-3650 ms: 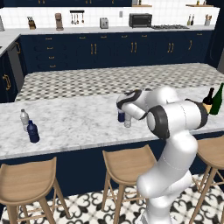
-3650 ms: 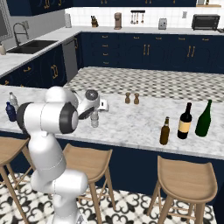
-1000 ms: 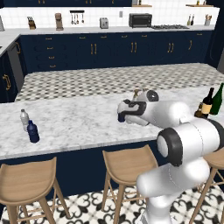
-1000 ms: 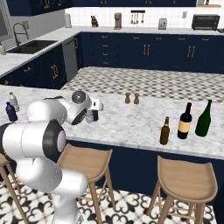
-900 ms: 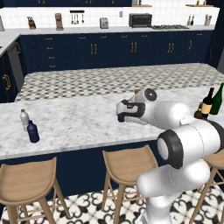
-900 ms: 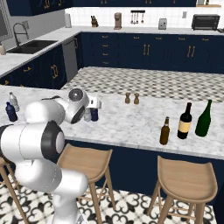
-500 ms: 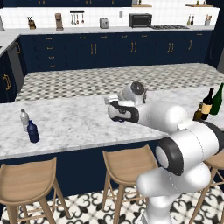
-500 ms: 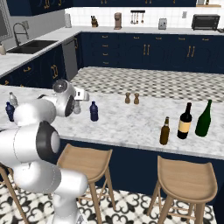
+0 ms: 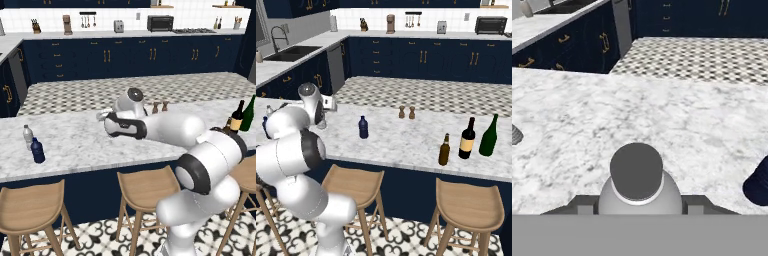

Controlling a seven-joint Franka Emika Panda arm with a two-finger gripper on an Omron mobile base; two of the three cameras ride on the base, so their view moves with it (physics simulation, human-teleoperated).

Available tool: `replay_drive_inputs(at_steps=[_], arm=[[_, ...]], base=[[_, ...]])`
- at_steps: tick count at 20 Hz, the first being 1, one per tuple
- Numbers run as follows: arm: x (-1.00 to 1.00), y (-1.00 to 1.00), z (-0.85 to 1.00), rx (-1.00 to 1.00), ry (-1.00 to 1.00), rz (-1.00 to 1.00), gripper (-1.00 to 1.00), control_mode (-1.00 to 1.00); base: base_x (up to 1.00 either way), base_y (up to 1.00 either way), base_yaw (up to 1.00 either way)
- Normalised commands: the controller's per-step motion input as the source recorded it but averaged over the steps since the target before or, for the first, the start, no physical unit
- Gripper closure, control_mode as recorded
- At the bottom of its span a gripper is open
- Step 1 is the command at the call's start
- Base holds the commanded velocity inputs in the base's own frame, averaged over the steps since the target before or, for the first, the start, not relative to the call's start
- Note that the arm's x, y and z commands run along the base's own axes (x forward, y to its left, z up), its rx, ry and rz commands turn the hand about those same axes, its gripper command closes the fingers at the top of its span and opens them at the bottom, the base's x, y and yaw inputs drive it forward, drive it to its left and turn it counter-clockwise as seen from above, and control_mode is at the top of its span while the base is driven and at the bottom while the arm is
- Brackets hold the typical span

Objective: Move the plastic bottles in the middle to the plastics group, and the glass bottles in the middle to the glass group.

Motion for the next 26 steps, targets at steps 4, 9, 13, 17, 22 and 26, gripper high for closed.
replay_drive_inputs(at_steps=[4,9,13,17,22,26], arm=[[-0.03,0.69,0.00,0.00,0.10,0.36,1.00,-1.00],[-0.38,0.83,-0.09,0.00,0.02,0.21,1.00,-1.00],[-0.50,0.57,-0.16,0.00,0.00,0.09,1.00,-1.00],[-0.27,0.31,-0.04,0.00,0.00,0.07,1.00,-1.00],[-0.03,0.40,0.00,0.00,0.00,0.06,1.00,-1.00],[-0.01,0.55,-0.02,0.00,0.00,0.07,1.00,-1.00]], base=[[0.00,0.00,0.00],[0.00,0.00,0.00],[0.00,0.00,0.00],[0.00,0.00,0.00],[0.00,0.00,0.00],[0.00,0.00,0.00]])
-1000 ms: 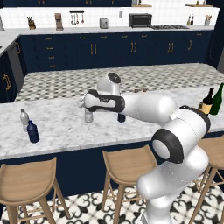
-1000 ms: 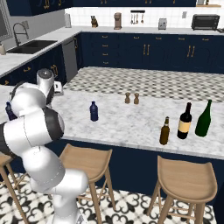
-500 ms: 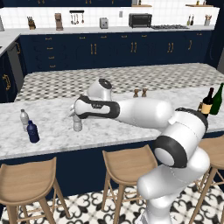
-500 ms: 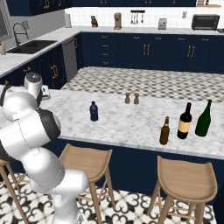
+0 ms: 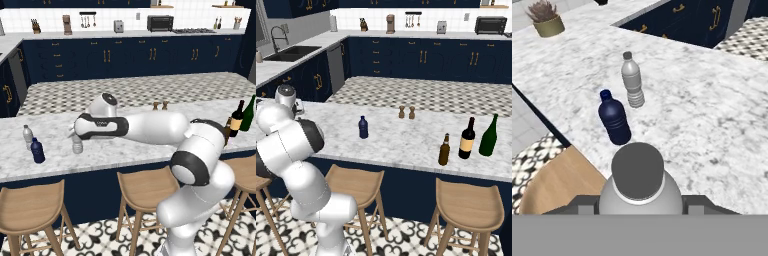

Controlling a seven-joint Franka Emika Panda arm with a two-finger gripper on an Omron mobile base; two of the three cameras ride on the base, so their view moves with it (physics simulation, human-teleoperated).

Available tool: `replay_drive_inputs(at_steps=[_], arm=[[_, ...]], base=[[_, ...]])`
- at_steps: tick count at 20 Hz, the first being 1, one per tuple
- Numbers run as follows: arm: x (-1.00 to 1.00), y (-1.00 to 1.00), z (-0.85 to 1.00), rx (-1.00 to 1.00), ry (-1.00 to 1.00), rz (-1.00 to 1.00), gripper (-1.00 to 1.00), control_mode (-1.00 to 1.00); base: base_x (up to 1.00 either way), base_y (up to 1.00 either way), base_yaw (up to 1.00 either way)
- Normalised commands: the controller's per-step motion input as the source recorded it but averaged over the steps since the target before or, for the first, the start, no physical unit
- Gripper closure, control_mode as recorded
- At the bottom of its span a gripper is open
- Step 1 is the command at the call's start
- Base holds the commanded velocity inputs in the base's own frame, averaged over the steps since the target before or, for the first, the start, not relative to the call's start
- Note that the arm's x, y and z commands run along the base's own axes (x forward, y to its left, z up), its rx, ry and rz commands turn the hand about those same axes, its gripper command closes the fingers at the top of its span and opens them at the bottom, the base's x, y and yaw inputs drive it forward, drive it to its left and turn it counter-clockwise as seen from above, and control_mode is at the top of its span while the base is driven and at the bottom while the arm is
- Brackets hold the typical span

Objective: Move the plastic bottles in the middle to the plastics group, and the glass bottles in the middle to the glass group.

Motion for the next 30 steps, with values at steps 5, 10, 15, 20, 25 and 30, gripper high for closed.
replay_drive_inputs(at_steps=[5,10,15,20,25,30], arm=[[0.03,0.51,-0.01,0.00,0.00,0.06,1.00,-1.00],[0.12,0.30,-0.12,0.00,0.00,0.05,1.00,-1.00],[0.35,0.02,-0.14,0.00,0.00,0.01,1.00,-1.00],[0.37,0.06,-0.28,0.00,0.00,0.00,1.00,-1.00],[0.32,0.31,-0.17,-0.02,0.00,0.00,1.00,-1.00],[0.17,0.33,-0.01,-0.06,-0.02,0.00,1.00,-1.00]], base=[[0.00,0.00,0.00],[0.00,0.00,0.00],[0.00,0.00,0.00],[0.00,0.00,0.00],[0.00,0.00,0.00],[0.00,0.00,0.00]])
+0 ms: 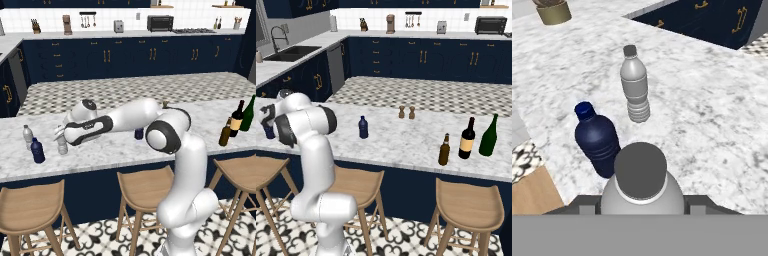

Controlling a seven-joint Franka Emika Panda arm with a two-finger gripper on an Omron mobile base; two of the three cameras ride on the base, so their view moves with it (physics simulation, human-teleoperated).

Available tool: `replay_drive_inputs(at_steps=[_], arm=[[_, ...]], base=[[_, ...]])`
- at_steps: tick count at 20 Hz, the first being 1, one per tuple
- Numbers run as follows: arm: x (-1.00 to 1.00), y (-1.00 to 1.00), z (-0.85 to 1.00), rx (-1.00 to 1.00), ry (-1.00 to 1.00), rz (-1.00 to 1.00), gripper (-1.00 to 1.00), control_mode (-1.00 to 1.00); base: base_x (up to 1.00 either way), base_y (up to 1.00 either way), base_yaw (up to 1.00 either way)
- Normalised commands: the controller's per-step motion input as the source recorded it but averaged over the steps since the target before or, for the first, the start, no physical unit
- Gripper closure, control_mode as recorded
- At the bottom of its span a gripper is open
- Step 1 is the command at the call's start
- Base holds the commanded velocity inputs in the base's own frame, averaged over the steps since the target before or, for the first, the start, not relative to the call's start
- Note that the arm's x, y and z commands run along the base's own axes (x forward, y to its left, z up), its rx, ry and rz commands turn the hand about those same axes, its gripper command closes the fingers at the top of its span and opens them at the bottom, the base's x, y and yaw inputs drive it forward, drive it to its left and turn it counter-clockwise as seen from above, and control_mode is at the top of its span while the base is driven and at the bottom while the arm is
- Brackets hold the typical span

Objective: Move the plastic bottles in the middle to the plastics group, and the glass bottles in the middle to the glass group.

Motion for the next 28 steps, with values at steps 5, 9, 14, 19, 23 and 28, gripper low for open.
replay_drive_inputs(at_steps=[5,9,14,19,23,28], arm=[[0.17,0.22,0.00,0.00,0.00,0.00,1.00,-1.00],[0.09,0.02,-0.05,0.00,0.02,0.00,1.00,-1.00],[0.22,0.00,-0.06,0.00,0.00,0.00,1.00,-1.00],[0.29,0.00,0.00,0.00,0.00,0.00,1.00,-1.00],[0.26,-0.02,0.00,0.00,0.00,0.00,1.00,-1.00],[0.17,-0.01,-0.05,0.00,0.00,0.00,1.00,-1.00]], base=[[0.00,0.00,0.00],[0.00,0.00,0.00],[0.00,0.00,0.00],[0.00,0.00,0.00],[0.00,0.00,0.00],[0.00,0.00,0.00]])
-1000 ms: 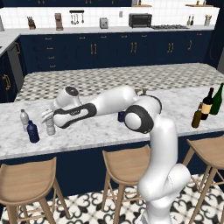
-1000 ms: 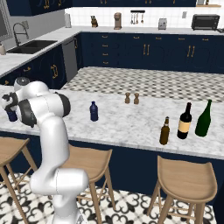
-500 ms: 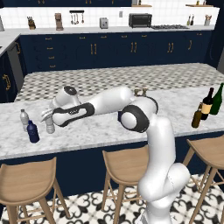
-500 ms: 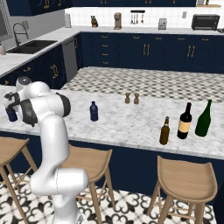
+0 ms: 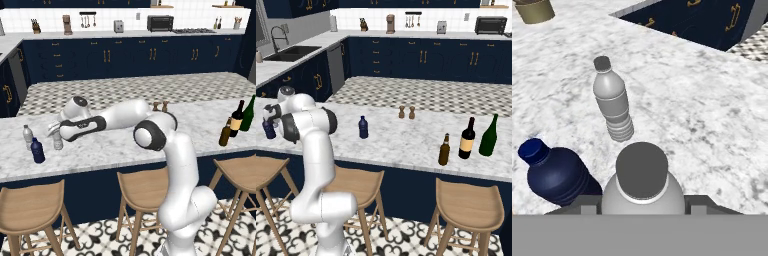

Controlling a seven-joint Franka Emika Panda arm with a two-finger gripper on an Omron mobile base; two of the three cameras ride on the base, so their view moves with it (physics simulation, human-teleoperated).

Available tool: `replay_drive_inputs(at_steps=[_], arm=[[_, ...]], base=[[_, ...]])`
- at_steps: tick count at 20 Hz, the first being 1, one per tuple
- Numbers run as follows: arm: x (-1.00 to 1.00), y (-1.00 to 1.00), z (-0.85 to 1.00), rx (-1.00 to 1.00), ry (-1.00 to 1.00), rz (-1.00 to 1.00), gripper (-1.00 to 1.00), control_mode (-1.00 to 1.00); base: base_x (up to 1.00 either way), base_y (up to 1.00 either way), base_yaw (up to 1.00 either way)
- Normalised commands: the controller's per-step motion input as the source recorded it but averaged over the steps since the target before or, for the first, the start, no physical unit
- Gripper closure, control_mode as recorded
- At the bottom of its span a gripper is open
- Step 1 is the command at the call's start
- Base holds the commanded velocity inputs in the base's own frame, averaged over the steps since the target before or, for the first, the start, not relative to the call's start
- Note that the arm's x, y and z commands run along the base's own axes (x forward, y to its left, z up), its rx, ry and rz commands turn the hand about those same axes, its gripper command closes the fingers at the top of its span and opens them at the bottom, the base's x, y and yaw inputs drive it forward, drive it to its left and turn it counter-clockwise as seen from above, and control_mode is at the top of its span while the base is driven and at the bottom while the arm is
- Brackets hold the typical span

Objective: Move the plastic bottles in the middle to the plastics group, and the glass bottles in the middle to the glass group.

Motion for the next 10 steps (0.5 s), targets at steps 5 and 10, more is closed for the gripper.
replay_drive_inputs(at_steps=[5,10], arm=[[0.00,0.00,-0.18,0.00,0.03,0.00,1.00,-1.00],[0.00,0.00,-0.07,0.00,0.03,0.00,1.00,-1.00]], base=[[0.00,0.00,0.00],[0.00,0.00,0.00]])
